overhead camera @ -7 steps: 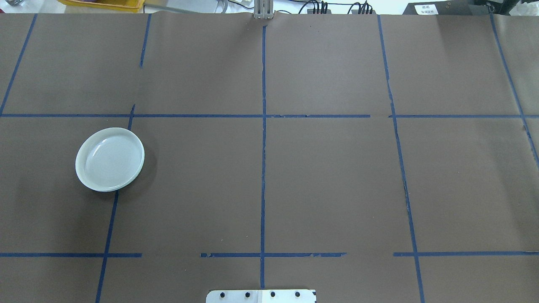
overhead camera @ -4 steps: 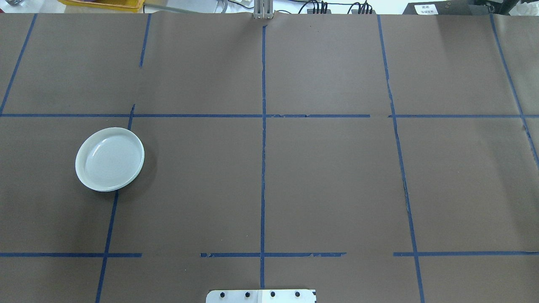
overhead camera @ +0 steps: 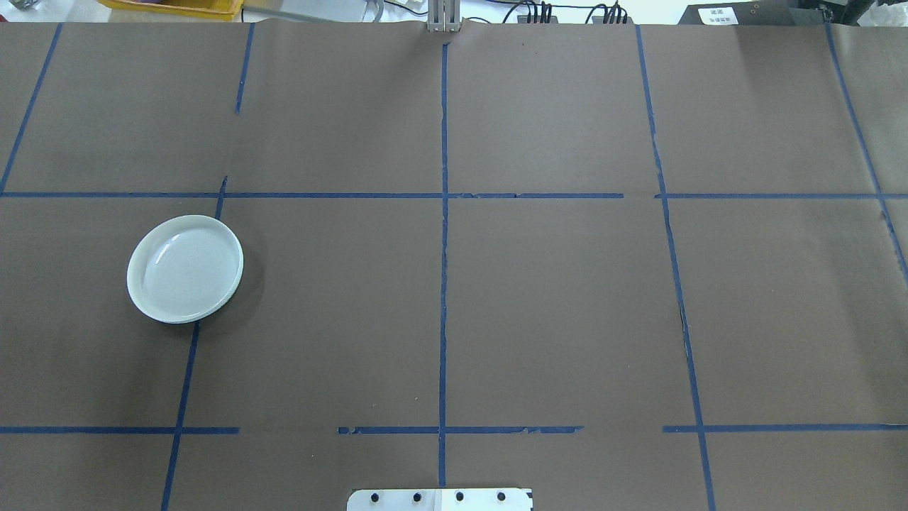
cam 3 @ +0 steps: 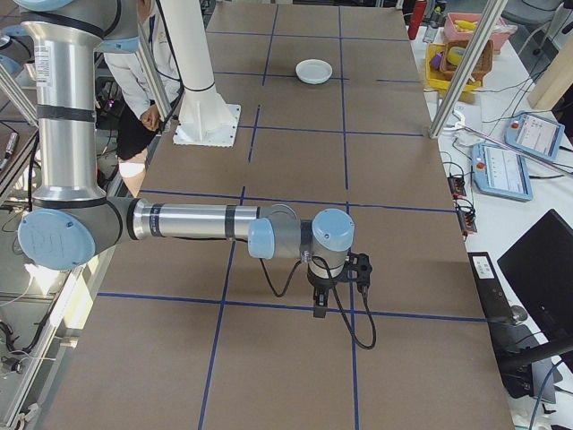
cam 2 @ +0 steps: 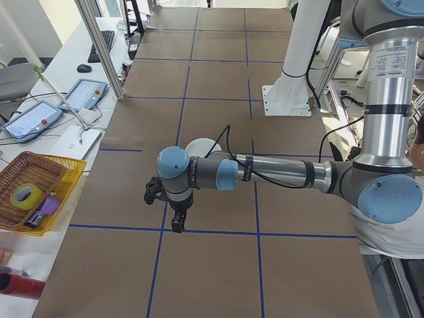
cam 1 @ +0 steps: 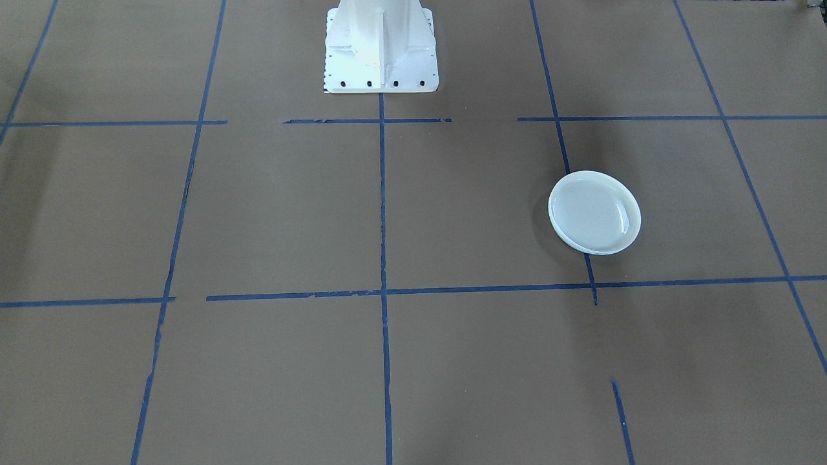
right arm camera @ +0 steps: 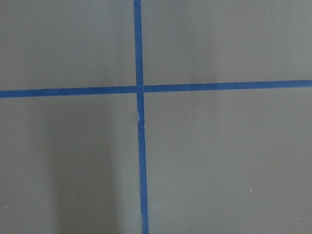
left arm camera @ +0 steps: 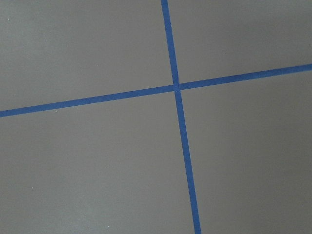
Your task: Stack plate in center
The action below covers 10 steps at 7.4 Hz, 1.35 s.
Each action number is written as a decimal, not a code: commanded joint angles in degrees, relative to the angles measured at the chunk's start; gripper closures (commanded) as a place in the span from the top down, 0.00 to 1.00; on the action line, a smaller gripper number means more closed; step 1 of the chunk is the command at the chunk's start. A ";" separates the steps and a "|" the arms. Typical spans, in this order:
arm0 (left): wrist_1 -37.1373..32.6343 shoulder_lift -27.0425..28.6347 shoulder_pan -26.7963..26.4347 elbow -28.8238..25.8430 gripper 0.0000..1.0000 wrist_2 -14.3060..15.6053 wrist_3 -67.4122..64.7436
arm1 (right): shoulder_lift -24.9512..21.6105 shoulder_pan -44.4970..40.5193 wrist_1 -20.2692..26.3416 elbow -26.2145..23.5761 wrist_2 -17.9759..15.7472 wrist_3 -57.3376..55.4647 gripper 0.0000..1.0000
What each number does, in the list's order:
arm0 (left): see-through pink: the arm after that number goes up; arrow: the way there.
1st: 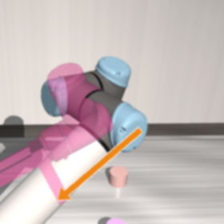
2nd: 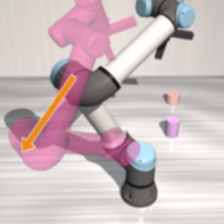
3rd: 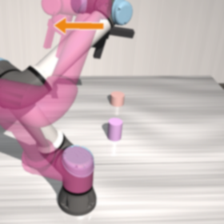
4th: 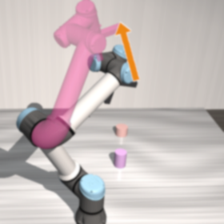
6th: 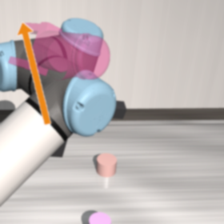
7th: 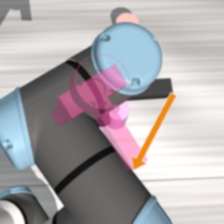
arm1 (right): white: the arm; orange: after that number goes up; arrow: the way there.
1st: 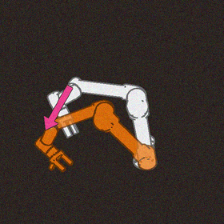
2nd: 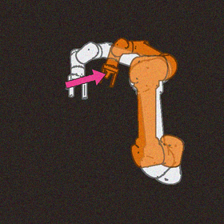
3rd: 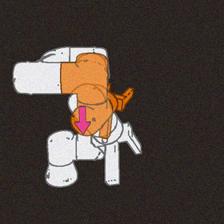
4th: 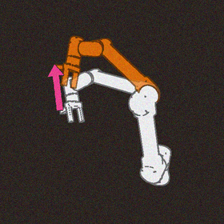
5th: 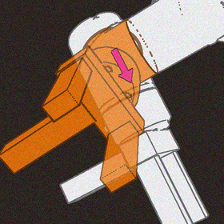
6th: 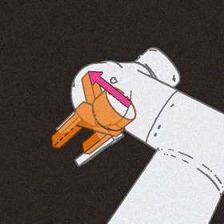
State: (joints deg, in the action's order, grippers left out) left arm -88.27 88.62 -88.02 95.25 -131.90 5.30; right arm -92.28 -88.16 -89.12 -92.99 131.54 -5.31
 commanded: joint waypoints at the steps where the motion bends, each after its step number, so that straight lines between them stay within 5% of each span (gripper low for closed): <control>1: -0.06 -0.02 0.04 -0.24 1.00 -0.02 -0.02 | 0.00 0.01 0.00 0.00 -0.05 0.03 1.00; 10: -0.15 0.06 0.13 -1.48 1.00 -0.20 0.15 | 0.00 0.01 0.00 0.00 0.03 -0.05 1.00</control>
State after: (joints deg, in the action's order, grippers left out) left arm -88.40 88.68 -87.90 93.83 -132.10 5.44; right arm -92.29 -88.16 -89.12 -92.99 131.57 -5.36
